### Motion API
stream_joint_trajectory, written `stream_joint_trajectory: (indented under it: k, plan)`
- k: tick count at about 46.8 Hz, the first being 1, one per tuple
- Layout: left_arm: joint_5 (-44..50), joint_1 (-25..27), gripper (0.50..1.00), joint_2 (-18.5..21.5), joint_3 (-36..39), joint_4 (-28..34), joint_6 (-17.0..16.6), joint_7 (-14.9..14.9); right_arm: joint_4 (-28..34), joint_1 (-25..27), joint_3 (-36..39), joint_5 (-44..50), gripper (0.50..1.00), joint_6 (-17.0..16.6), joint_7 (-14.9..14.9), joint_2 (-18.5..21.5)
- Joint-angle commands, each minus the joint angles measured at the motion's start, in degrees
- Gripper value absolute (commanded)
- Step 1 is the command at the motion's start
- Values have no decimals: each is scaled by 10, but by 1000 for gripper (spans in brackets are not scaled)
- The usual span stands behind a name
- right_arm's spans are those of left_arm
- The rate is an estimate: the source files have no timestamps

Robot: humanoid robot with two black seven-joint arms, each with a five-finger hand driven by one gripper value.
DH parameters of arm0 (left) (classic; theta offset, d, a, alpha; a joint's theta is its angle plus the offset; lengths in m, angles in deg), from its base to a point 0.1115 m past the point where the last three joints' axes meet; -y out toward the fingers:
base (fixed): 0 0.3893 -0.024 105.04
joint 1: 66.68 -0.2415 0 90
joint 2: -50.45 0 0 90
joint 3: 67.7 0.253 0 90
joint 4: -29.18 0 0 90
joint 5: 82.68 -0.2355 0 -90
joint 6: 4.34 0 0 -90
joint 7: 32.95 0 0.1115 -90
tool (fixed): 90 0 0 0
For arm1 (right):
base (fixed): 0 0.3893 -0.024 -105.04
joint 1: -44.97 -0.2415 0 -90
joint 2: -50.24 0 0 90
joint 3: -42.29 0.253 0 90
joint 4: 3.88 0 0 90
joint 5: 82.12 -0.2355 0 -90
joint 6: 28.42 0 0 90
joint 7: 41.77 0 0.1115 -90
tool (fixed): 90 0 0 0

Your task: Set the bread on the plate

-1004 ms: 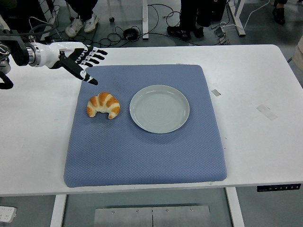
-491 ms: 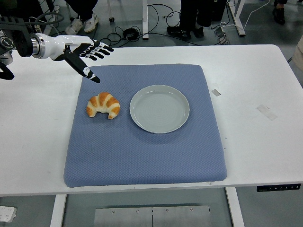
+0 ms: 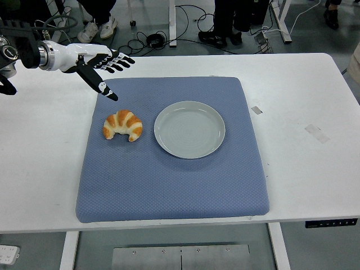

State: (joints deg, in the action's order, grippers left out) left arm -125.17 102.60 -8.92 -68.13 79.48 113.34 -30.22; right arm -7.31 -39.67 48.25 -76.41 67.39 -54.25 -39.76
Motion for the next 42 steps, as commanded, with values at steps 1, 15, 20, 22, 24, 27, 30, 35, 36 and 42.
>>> stream_joint_trajectory:
  k: [1, 15, 20, 22, 24, 27, 30, 35, 36, 42]
  plan:
    - [-19, -2, 971, 2, 1, 12, 0, 0, 0, 0, 0, 0, 1000, 0, 0, 0]
    - [-44, -21, 969, -5, 35, 14, -8, 0, 0, 0, 0, 0, 1000, 0, 0, 0]
    - [-44, -31, 969, -7, 46, 14, -24, 0, 0, 0, 0, 0, 1000, 0, 0, 0]
    - [-44, -34, 968, -7, 47, 14, -30, 0, 0, 0, 0, 0, 1000, 0, 0, 0]
    - [-44, -37, 966, -8, 47, 14, -35, 0, 0, 0, 0, 0, 1000, 0, 0, 0]
    - [-44, -40, 961, -12, 47, 14, -42, 0, 0, 0, 0, 0, 1000, 0, 0, 0]
    - [-44, -41, 960, -13, 47, 14, -49, 0, 0, 0, 0, 0, 1000, 0, 0, 0]
    - [-44, -46, 951, -25, 47, 13, -61, 0, 0, 0, 0, 0, 1000, 0, 0, 0]
    - [-44, -47, 951, -28, 47, 14, -63, 0, 0, 0, 0, 0, 1000, 0, 0, 0]
    - [-44, -52, 949, -43, 47, 14, -71, 0, 0, 0, 0, 0, 1000, 0, 0, 0]
